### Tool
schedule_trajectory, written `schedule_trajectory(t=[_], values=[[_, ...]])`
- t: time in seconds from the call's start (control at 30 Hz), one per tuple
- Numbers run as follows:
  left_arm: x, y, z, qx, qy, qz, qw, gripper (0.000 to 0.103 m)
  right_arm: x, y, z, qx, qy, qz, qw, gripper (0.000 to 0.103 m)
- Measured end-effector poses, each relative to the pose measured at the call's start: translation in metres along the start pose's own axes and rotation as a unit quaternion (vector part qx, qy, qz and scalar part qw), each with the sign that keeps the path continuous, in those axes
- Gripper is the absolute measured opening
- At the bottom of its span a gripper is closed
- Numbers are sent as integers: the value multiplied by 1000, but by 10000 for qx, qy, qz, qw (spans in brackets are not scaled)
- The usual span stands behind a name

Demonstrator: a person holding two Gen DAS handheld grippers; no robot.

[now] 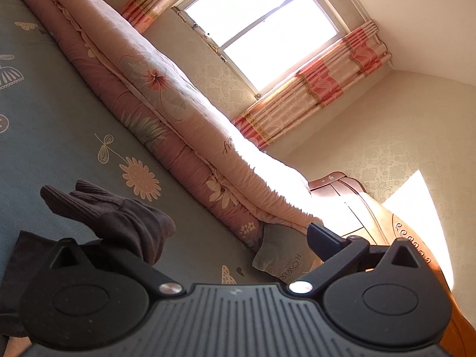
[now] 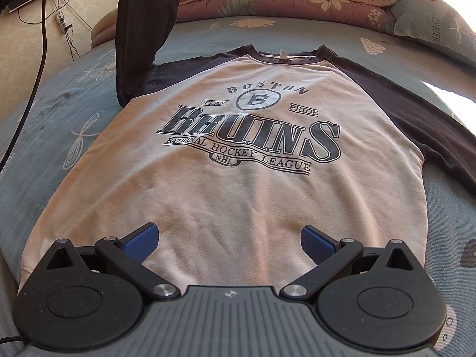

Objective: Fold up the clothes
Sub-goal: 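Carry the sleeve across the sweatshirt body toward the collar with the left gripper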

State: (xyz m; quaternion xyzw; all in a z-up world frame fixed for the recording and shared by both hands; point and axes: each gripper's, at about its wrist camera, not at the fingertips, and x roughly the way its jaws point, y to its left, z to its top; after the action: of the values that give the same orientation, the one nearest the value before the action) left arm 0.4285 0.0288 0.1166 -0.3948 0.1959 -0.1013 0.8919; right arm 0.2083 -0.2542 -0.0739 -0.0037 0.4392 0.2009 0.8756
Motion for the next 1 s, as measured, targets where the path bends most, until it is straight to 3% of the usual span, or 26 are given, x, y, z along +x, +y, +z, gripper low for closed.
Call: schedule_trajectory(t=[0.57, 1.0], values=[[68, -31, -72, 278, 808, -71, 9963, 102, -23, -44, 3, 751, -191, 40, 9970, 103], [124, -22, -157, 404, 1686, 100, 9848, 102, -28, -51, -1, 847, -203, -12, 9962, 103]])
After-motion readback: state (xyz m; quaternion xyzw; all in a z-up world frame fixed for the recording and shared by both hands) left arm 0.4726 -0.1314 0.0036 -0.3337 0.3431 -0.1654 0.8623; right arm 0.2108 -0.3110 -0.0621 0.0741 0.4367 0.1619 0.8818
